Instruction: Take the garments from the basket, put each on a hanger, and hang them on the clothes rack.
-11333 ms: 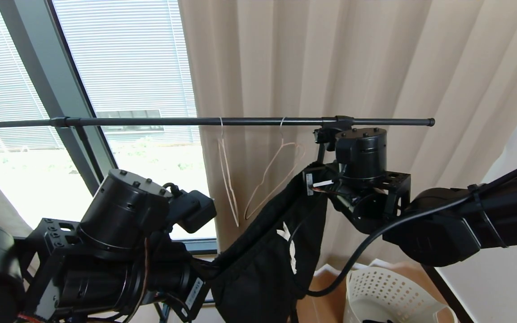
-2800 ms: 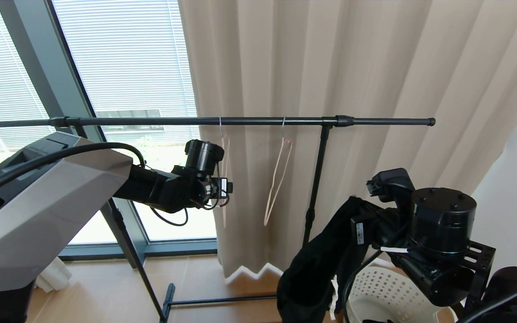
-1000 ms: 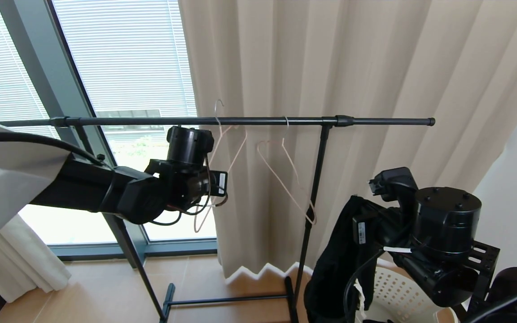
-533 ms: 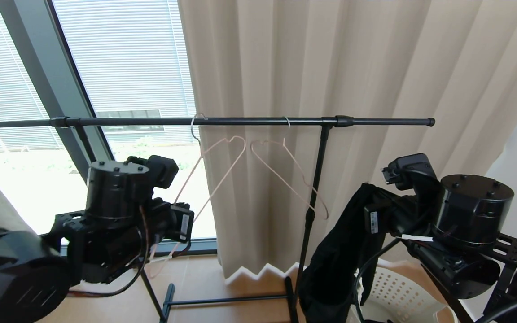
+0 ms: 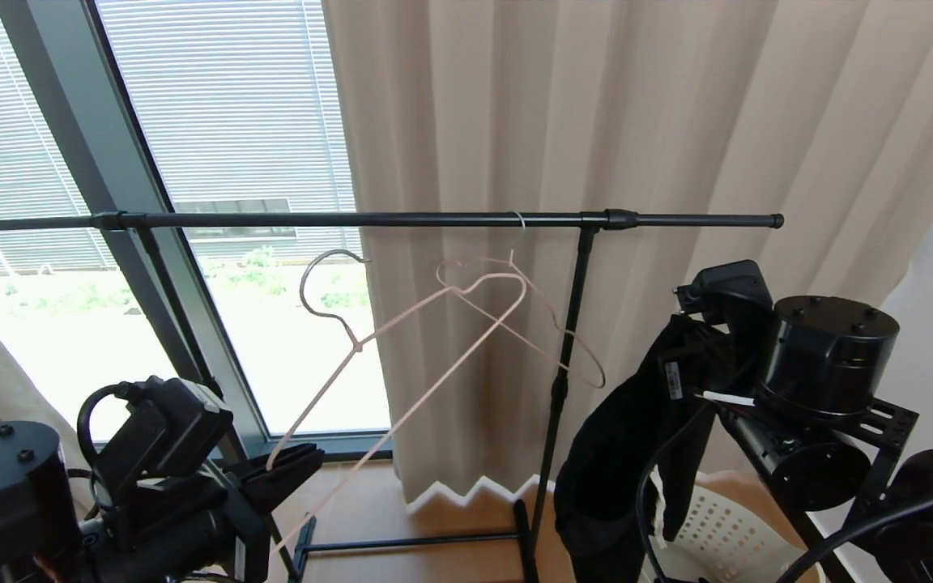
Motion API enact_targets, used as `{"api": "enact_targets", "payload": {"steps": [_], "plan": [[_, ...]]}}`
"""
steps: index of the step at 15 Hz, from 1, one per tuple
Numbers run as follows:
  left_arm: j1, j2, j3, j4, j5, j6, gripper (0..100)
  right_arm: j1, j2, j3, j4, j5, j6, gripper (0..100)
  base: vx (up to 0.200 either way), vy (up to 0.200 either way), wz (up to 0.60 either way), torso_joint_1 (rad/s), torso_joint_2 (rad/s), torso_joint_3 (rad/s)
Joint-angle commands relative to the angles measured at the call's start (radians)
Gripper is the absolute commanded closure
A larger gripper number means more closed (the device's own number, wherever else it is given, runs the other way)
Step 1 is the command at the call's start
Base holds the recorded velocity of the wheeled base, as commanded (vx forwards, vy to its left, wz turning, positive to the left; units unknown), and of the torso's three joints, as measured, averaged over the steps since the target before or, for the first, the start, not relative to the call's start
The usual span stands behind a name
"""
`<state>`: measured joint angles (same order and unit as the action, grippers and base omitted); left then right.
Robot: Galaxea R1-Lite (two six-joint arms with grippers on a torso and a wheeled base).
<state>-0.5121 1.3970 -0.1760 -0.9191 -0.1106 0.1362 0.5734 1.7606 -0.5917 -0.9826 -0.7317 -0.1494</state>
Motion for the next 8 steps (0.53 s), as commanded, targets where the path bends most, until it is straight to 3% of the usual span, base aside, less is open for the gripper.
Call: {"api": "enact_targets", "payload": {"steps": [1,5,8], "plan": [[-0.008,-0.021,0.046,-0.001,-0.075,0.019,100,-0.018,0.042,-0.016,-0.005,-0.014,0.002,100,0.000,0.000,0.00,0.000,0.00,0.000],[-0.068,-0.009,0.104,-0.001,-0.095,0.105,100,-0.018,0.040,-0.017,-0.005,-0.051,0.002,100,0.000,0.000,0.00,0.000,0.00,0.000],[-0.123,0.059,0.104,-0.001,-0.095,0.108,100,-0.018,0.039,-0.033,-0.004,-0.052,-0.001,100,0.000,0.000,0.00,0.000,0.00,0.000]]}}
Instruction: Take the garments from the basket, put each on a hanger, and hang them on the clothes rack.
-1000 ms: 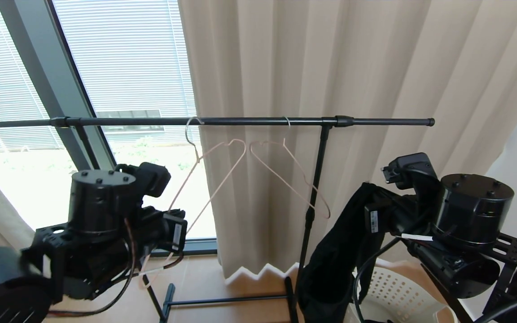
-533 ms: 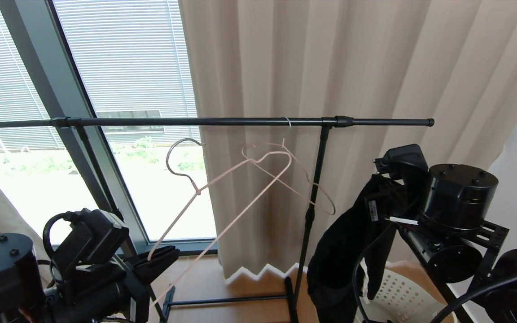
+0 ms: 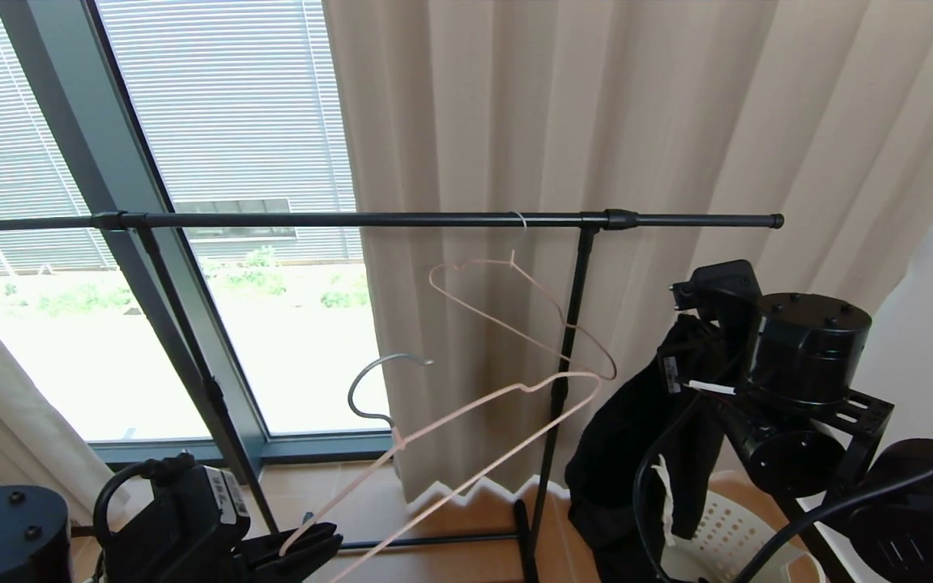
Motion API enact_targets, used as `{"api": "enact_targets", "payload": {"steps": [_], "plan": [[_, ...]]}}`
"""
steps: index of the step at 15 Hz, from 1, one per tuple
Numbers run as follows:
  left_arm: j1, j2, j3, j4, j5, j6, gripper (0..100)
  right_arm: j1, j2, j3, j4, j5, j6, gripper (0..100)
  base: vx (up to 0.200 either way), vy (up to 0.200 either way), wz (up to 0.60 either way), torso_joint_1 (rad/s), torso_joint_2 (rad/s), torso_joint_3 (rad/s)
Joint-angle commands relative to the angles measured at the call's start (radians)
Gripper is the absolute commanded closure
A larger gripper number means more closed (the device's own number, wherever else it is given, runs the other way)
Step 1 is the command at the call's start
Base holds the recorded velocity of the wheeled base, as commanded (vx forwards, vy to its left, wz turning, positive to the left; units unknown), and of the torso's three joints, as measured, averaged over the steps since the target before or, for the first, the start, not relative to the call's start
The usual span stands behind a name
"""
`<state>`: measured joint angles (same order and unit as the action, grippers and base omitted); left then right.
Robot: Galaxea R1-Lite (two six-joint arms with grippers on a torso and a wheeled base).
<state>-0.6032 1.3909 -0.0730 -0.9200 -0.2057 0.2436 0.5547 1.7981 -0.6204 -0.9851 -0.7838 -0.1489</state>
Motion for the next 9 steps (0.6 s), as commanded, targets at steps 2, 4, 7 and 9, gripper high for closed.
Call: {"api": "enact_targets", "payload": {"steps": [2,4,7,9], "plan": [[-0.041,0.143,0.002,-0.057,0.000,0.000,100,0.004,0.001,0.002,-0.001,0.000,0.000,100,0.000,0.000,0.00,0.000,0.00,0.000],[-0.072,0.204,0.018,-0.155,0.003,-0.004,100,0.024,0.000,0.005,-0.003,-0.006,0.003,100,0.000,0.000,0.00,0.000,0.00,0.000],[-0.084,0.246,0.004,-0.198,0.008,-0.004,100,0.057,-0.002,-0.004,-0.001,-0.025,0.002,100,0.000,0.000,0.00,0.000,0.00,0.000],[-0.084,0.247,-0.013,-0.198,0.008,-0.007,100,0.071,0.000,-0.007,0.000,-0.032,0.002,100,0.000,0.000,0.00,0.000,0.00,0.000]]}}
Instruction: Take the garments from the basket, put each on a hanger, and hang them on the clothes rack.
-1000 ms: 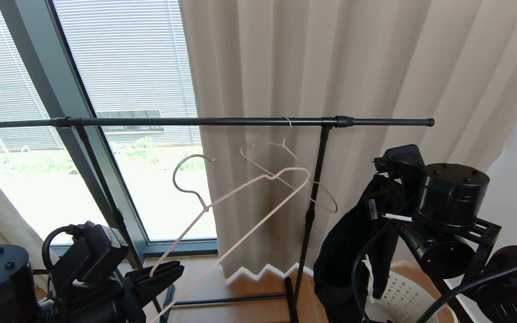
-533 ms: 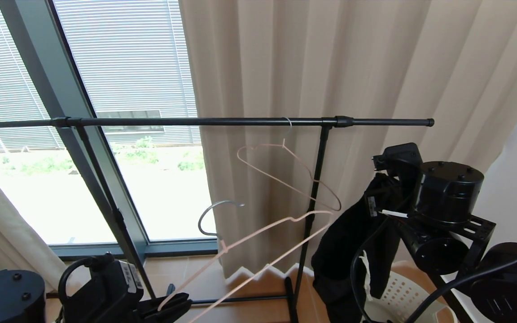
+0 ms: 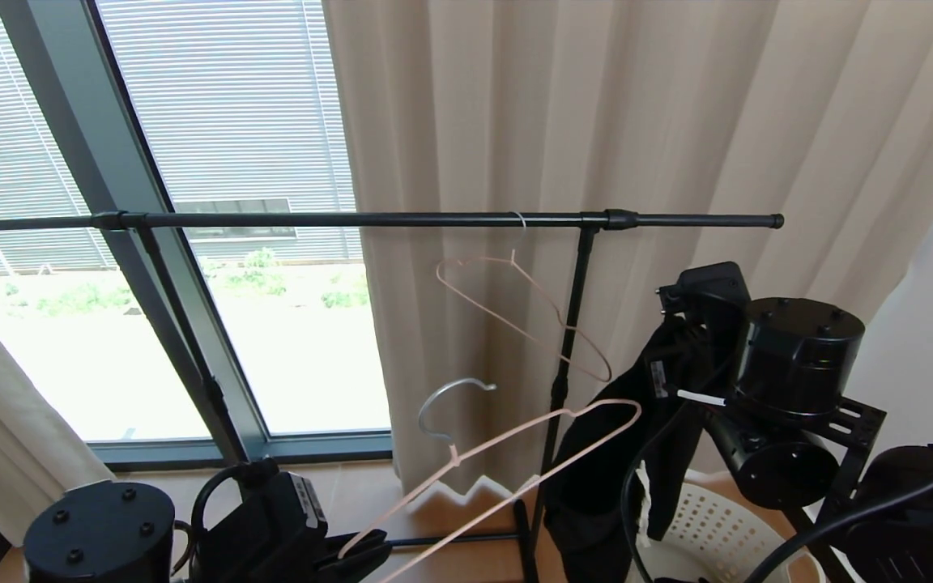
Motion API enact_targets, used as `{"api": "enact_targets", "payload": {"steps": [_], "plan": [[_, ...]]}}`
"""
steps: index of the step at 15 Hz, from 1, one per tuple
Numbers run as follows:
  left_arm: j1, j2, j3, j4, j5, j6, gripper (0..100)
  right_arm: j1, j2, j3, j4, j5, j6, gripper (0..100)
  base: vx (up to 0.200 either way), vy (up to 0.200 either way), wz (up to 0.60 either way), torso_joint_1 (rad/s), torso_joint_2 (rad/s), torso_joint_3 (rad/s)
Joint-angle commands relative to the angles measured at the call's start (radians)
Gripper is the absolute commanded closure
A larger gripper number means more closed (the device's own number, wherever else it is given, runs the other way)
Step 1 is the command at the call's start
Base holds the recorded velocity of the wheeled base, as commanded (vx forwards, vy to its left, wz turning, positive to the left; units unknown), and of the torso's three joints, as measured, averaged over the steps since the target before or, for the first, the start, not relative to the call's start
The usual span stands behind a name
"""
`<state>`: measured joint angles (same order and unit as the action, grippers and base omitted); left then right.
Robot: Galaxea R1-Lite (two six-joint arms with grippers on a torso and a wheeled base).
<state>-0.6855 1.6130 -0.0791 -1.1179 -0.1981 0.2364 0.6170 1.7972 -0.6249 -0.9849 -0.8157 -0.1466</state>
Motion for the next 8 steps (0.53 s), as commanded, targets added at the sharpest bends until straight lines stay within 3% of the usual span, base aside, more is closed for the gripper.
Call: {"api": "enact_targets", "payload": {"steps": [1,5,8], "plan": [[-0.002,0.039,-0.022,0.000,0.002,-0.002,100,0.029,0.005,-0.001,0.002,-0.003,-0.001,100,0.000,0.000,0.00,0.000,0.00,0.000],[0.001,0.120,-0.091,0.000,0.063,-0.008,100,0.078,0.021,0.005,-0.003,-0.025,0.001,100,0.000,0.000,0.00,0.000,0.00,0.000],[0.003,0.150,-0.128,-0.002,0.060,-0.011,100,0.101,0.019,-0.001,-0.003,-0.025,0.004,100,0.000,0.000,0.00,0.000,0.00,0.000]]}}
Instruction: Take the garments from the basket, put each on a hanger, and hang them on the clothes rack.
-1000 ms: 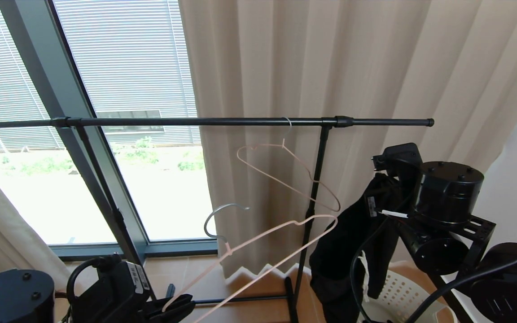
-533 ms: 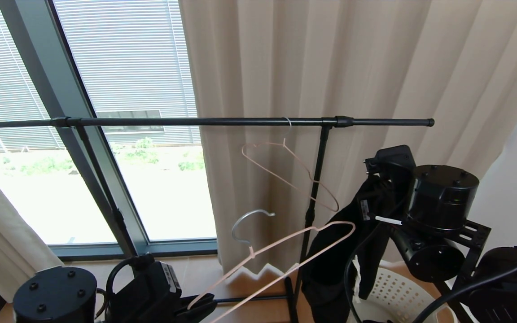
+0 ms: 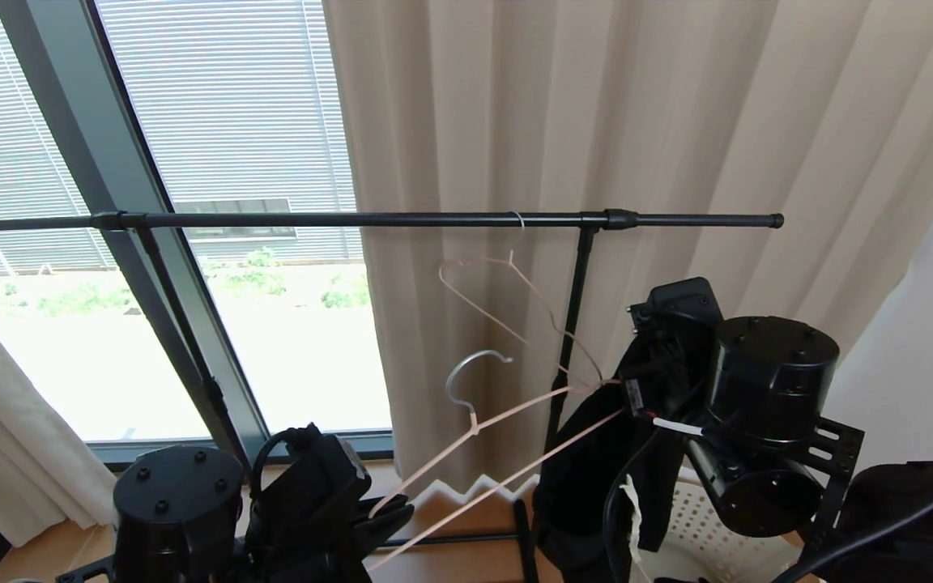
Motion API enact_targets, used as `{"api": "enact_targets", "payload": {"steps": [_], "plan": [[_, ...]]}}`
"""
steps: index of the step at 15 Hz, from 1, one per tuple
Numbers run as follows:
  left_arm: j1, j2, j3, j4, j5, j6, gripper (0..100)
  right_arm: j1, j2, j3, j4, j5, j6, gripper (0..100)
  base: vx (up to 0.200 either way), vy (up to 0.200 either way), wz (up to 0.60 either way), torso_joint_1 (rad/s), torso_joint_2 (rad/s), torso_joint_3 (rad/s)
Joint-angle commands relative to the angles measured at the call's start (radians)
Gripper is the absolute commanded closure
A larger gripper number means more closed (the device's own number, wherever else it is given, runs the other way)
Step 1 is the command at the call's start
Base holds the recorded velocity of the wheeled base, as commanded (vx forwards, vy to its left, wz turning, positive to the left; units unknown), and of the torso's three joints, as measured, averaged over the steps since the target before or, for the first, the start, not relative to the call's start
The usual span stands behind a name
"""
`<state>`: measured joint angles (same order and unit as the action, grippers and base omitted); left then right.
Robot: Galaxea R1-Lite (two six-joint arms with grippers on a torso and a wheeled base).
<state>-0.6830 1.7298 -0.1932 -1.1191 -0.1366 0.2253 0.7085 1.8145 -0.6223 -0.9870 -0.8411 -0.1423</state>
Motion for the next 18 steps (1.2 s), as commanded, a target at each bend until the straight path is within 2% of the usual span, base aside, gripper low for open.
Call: {"api": "enact_targets", "payload": {"steps": [1,6,11,18], "plan": [[0.000,0.051,-0.032,-0.001,0.002,-0.004,100,0.022,0.003,-0.005,-0.002,-0.001,0.001,100,0.000,0.000,0.00,0.000,0.00,0.000],[-0.001,0.053,-0.071,-0.014,0.041,-0.012,100,0.124,-0.030,0.006,-0.001,-0.029,0.017,100,0.000,0.000,0.00,0.000,0.00,0.000],[0.002,0.059,-0.095,-0.042,0.046,-0.037,100,0.236,-0.037,-0.017,-0.002,-0.067,0.018,100,0.000,0.000,0.00,0.000,0.00,0.000],[0.000,0.073,-0.130,-0.044,0.068,-0.047,100,0.286,-0.052,-0.069,-0.002,-0.070,0.038,100,0.000,0.000,0.00,0.000,0.00,0.000]]}}
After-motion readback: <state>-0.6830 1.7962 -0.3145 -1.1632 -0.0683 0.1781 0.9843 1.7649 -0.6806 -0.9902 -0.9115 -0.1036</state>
